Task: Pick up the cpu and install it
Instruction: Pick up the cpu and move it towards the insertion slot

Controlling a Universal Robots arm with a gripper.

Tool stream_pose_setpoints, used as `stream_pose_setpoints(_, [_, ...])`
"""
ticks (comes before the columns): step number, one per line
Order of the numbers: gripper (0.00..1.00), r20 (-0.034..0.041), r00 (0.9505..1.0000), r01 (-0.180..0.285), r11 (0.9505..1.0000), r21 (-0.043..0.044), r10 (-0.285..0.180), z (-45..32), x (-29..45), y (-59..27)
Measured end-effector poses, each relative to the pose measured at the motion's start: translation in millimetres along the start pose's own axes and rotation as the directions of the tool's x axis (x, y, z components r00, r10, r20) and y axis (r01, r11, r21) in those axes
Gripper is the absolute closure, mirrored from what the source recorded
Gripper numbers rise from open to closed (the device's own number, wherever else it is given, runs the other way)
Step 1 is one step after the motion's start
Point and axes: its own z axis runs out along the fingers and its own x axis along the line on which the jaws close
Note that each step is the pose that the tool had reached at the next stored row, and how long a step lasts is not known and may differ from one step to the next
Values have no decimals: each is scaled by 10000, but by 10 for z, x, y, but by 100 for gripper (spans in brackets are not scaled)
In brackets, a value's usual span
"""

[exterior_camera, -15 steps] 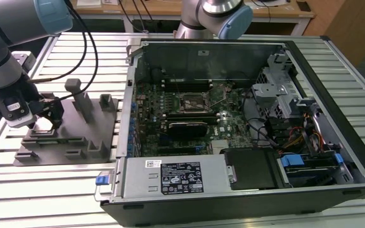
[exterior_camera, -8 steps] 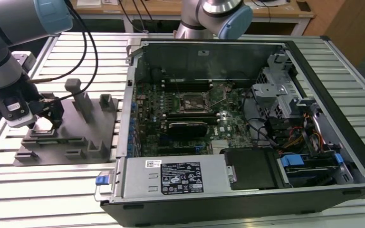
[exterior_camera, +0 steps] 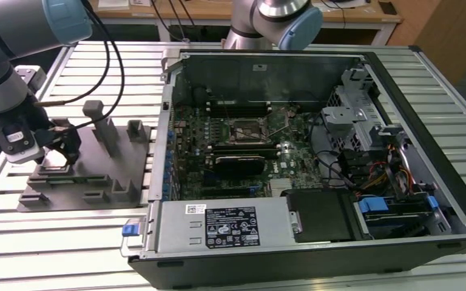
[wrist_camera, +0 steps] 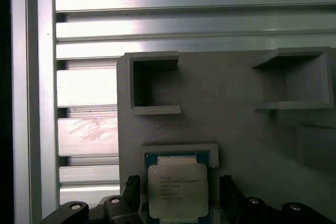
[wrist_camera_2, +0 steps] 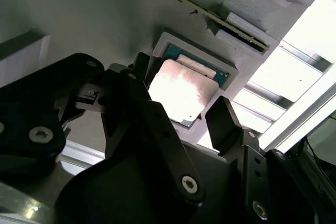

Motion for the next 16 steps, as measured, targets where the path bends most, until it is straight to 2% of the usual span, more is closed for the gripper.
stream_pose_setpoints(10, [29, 0, 10000, -19, 10000, -12, 19, 0, 1, 0])
stream_pose_setpoints(12, [31, 0, 10000, -20, 10000, -13, 20, 0, 1, 0])
stream_pose_setpoints(13, [38, 0, 10000, -20, 10000, -15, 20, 0, 1, 0])
stream_pose_setpoints(16, [38, -3, 10000, -20, 10000, -43, 20, -1, 1, 0])
